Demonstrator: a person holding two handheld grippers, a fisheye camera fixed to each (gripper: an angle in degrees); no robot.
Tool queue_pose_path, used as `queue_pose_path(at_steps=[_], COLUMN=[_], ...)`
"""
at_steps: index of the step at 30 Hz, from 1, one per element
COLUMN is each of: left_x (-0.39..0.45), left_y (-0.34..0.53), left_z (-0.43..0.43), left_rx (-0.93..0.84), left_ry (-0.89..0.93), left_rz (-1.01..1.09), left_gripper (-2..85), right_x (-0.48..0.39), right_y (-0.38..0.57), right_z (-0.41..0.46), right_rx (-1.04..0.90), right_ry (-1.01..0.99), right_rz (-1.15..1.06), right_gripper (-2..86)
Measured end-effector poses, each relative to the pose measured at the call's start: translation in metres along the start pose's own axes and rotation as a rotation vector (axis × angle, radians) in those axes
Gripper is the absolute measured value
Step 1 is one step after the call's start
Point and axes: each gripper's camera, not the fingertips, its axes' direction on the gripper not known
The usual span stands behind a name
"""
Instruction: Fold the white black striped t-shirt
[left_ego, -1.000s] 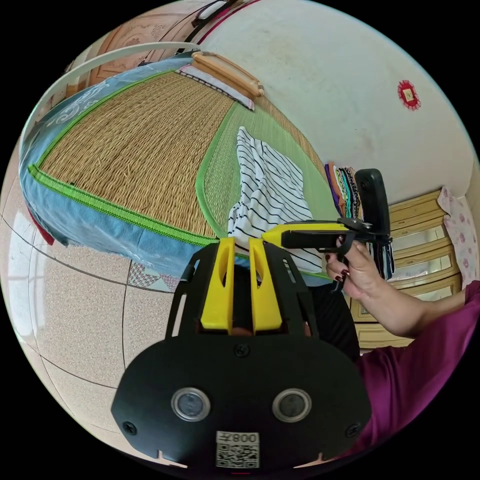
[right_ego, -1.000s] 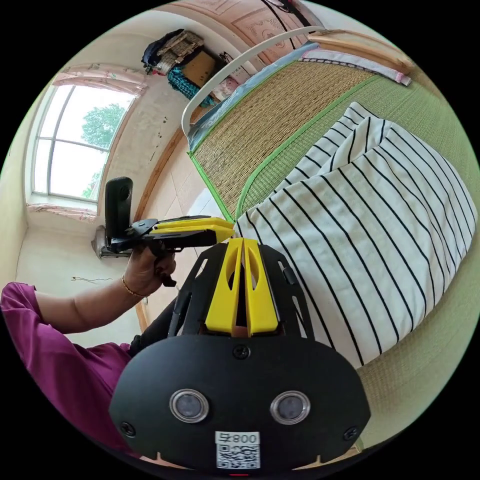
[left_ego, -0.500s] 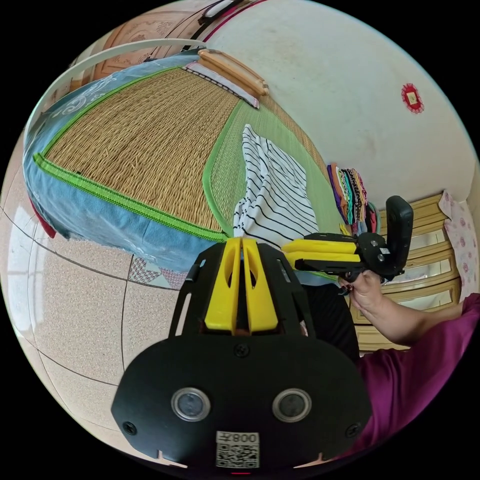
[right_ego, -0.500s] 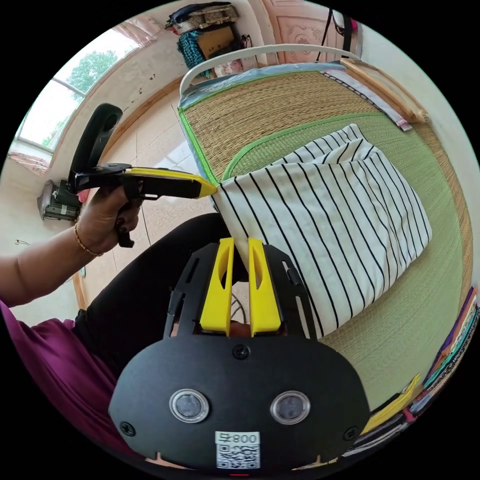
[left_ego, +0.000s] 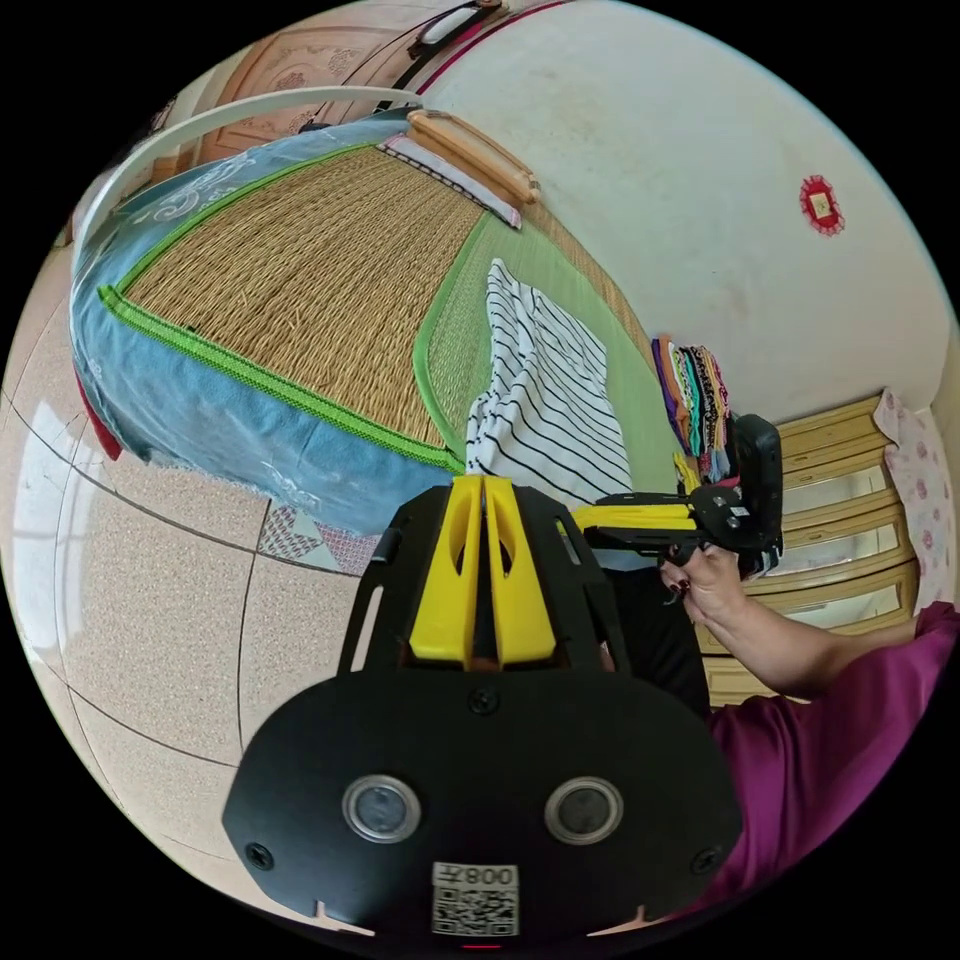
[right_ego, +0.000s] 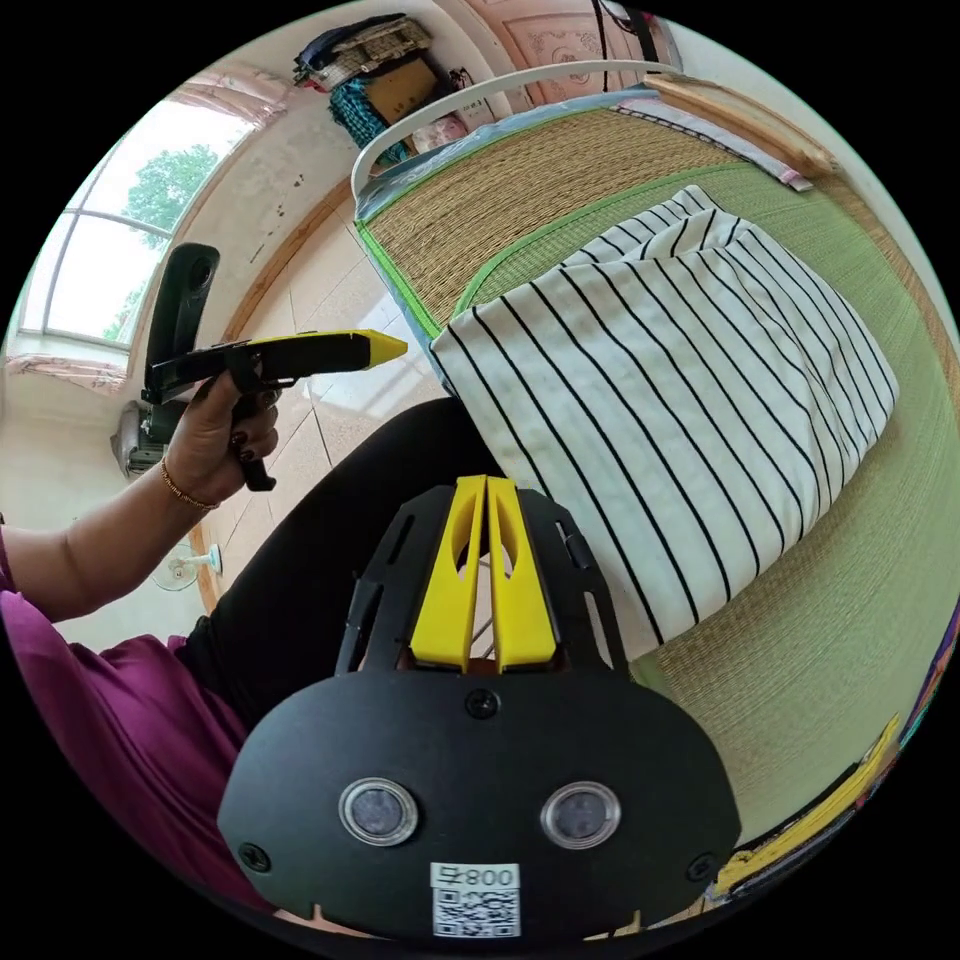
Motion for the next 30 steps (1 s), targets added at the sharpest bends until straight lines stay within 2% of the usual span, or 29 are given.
queue_pose_path(at_steps=[3, 10, 15, 21, 30], left_x=[0.021, 0.06, 0.087, 0.116, 0.119], left_y=[0.001, 0.002, 0.011, 0.021, 0.032], left_z=[0.012, 0.051, 0.077, 0.105, 0.181], left_rx=[-0.025, -0.091, -0.166, -0.228, -0.384], left_ry=[0.016, 0.033, 0.034, 0.06, 0.234], left_rz=[0.063, 0.144, 0.204, 0.254, 0.114], left_gripper=[0.1, 0.1, 0.2, 0.7, 5.6], right_x=[0.009, 0.075, 0.111, 0.123, 0.166], right_y=[0.032, 0.125, 0.155, 0.192, 0.277], right_z=[-0.013, -0.018, 0.034, 0.059, 0.106], right_rx=[0.073, 0.257, 0.206, 0.257, 0.38], right_ry=[-0.011, -0.062, -0.152, -0.222, -0.472], right_rz=[0.04, 0.33, 0.436, 0.454, 0.566], right_gripper=[0.2, 0.1, 0.1, 0.2, 2.4])
